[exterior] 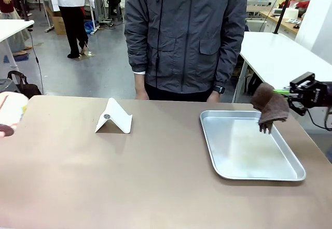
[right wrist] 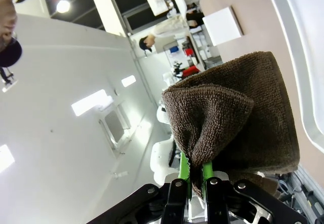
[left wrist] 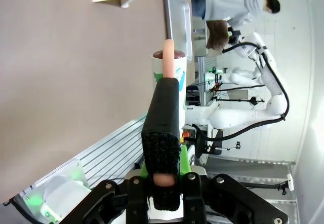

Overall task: Clean the surface of the table.
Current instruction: Return the Lint Roller and towel to their original positions.

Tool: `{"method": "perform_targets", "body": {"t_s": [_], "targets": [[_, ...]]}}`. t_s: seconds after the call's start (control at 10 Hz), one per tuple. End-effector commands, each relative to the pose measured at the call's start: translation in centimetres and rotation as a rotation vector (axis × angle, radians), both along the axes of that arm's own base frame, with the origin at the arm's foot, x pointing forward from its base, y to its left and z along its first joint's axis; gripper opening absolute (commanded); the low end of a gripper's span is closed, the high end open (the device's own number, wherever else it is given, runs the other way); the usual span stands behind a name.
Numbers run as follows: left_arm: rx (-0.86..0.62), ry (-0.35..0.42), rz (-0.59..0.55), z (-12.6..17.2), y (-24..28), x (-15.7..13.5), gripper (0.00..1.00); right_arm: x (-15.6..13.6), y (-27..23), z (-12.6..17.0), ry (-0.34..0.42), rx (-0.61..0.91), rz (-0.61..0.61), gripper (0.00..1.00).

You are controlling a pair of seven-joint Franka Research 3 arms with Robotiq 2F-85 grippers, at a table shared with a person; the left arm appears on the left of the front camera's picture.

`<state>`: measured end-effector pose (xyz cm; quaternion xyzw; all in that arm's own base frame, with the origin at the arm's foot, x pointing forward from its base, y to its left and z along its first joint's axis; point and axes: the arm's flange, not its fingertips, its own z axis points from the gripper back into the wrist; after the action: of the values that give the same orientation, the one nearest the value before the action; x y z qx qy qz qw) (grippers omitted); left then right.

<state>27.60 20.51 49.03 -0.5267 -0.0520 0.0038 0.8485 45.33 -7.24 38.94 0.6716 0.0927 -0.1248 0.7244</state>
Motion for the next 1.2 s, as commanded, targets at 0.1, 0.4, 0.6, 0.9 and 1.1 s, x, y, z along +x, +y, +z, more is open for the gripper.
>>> {"method": "perform_targets", "body": {"t_s": [0.1, 0.4, 0.6, 0.9, 1.1], "targets": [[0.082, 0.040, -0.045, 4.4, -7.8, 4.5, 0.22, 2.2, 7.8, 2.5, 0.000, -0.068, 0.060, 0.11], [0.312, 0.131, -0.220, 7.2, -18.6, 11.3, 0.22, 5.0, 18.7, 2.4, 0.054, -0.215, 0.037, 0.11], [0.444, 0.142, -0.148, 9.1, -24.2, 14.7, 0.22, 5.6, 24.9, 1.0, 0.095, -0.327, 0.057, 0.11], [0.645, 0.144, -0.047, 8.6, -30.4, 19.5, 0.22, 4.4, 31.0, -1.8, 0.080, -0.529, 0.042, 0.11], [0.666, 0.143, -0.012, 6.5, -32.9, 21.4, 0.22, 4.4, 31.8, -2.9, 0.077, -0.597, 0.019, 0.11]]}}
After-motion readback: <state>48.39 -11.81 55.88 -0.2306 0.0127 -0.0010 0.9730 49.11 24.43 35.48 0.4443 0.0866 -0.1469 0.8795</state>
